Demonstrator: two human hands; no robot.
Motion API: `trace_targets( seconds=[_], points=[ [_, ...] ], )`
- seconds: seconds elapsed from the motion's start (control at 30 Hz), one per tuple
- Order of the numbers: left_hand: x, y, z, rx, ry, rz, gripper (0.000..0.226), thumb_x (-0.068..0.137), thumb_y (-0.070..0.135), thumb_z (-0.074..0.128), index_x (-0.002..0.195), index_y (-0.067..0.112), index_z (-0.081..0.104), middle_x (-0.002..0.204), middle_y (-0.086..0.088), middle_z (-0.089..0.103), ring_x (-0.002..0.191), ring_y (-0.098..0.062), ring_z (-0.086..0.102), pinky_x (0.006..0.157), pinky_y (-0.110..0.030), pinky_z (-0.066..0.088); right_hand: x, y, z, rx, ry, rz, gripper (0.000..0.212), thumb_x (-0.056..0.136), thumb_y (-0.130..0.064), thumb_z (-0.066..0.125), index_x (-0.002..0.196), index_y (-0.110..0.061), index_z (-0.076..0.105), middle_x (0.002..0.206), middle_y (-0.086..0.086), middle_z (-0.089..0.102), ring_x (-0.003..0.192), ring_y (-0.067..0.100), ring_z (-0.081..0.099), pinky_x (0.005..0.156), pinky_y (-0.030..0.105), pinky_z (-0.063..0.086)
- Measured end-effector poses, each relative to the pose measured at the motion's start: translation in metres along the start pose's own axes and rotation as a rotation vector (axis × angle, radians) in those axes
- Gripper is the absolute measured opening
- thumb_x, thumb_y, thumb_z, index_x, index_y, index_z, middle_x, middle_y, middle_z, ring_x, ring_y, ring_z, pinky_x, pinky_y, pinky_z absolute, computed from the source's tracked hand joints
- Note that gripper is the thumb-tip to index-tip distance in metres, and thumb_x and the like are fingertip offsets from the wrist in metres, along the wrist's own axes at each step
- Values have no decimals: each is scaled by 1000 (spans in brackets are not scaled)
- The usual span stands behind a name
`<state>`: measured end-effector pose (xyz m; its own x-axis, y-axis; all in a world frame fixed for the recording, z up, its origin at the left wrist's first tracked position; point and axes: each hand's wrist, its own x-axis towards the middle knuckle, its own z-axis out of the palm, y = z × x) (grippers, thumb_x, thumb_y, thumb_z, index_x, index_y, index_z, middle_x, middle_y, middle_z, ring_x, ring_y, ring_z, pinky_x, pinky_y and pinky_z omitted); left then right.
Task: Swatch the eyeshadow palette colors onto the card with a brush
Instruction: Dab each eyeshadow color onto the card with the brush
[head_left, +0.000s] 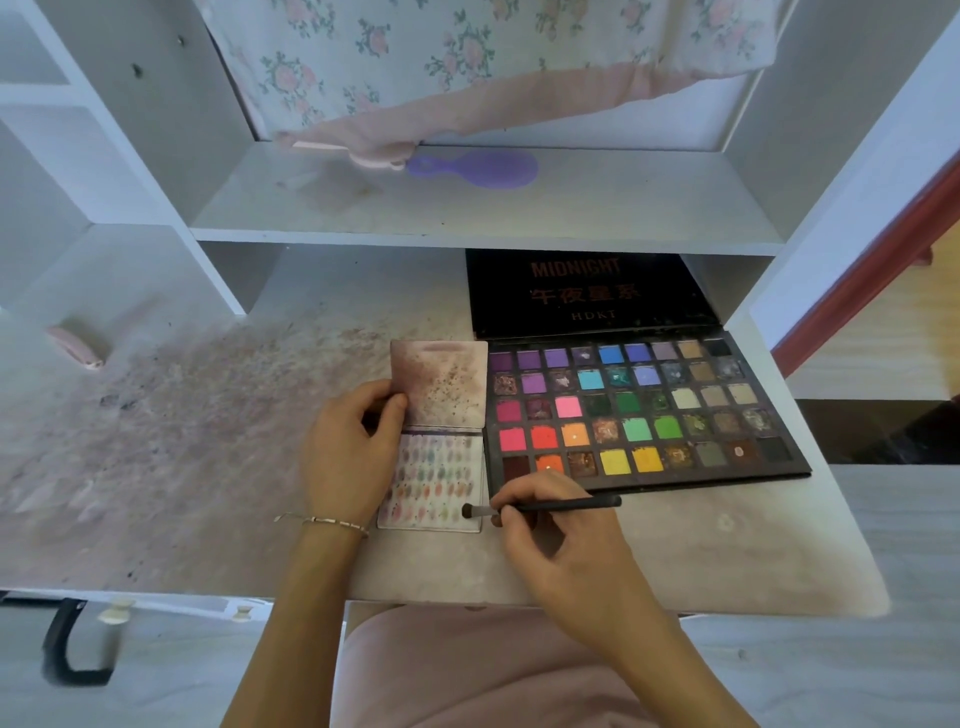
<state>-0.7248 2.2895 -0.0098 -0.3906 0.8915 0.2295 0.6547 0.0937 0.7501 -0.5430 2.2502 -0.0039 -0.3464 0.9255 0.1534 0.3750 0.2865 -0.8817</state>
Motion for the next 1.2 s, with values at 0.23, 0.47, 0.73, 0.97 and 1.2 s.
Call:
trace_targets(
  seconds=[0.23,0.47,0.73,0.97,1.2],
  points=[
    [0,0,0,26,11,3,19,88,18,54,101,15,67,84,13,59,75,-7,54,62,-14,37,1,0,-1,-29,-10,5,9,78,-24,50,80,-29,57,77,-18,53,83,4,50,70,11,40],
    [0,0,1,25,16,-8,18,88,17,54,100,14,68,84,9,61,78,-12,57,68,-25,41,1,0,-1,-18,-14,15,9,78,-24,49,79,-29,57,76,-23,53,84,1,51,71,9,40],
    [0,-1,1,21,22,-2,18,88,18,54,100,16,68,81,15,58,68,4,49,60,-12,33,-1,4,-3,128,67,12,13,78,-31,50,76,-42,57,80,-15,60,81,6,58,68,10,43],
    [0,0,0,11,13,-18,18,87,19,54,100,17,68,82,13,59,70,-2,51,61,-14,36,-3,13,-21,220,337,-9,24,83,-15,51,86,-36,63,88,-15,65,85,6,60,72,11,45],
    [-1,0,1,32,-5,-16,20,88,17,53,103,13,66,86,8,60,75,-7,52,63,-16,35,-6,30,-71,89,640,88,39,89,1,50,88,-38,55,89,-14,61,83,-3,60,67,6,45]
  ],
)
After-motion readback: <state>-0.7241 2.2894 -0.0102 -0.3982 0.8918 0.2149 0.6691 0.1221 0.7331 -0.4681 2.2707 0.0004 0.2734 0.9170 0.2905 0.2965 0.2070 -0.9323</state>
